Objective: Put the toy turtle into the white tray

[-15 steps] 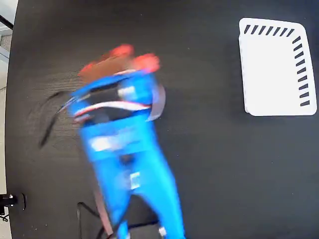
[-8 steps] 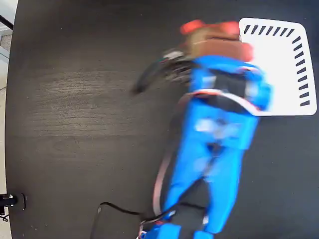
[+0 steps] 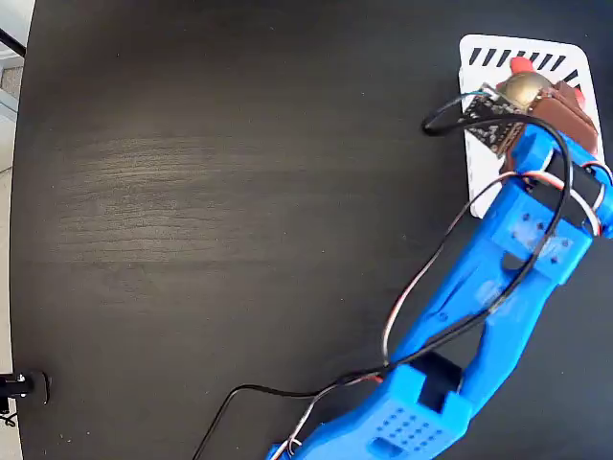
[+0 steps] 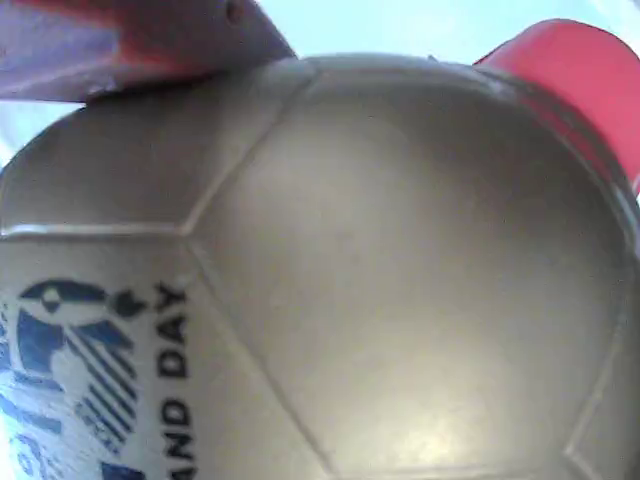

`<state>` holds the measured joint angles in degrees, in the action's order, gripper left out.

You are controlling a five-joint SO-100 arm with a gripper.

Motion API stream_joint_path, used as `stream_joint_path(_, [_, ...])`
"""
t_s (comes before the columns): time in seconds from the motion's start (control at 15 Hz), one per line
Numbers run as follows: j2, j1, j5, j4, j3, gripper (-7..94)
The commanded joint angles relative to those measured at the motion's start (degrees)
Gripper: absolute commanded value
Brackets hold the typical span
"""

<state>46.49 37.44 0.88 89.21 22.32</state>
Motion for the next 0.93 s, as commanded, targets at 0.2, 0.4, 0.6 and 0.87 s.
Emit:
stream_joint_path(0.2, [-4.4, 1.1, -3.4, -0.4, -11.5, 0])
stream_joint_path(0.4, [-9.7, 1.7, -4.0, -2.5, -16.3, 0])
stream_joint_path(0.6, [-11.8, 3.0, -3.8, -2.5, -17.8, 0])
stream_joint_path(0.87, [-13.6, 3.3, -2.5, -2.4, -17.8, 3])
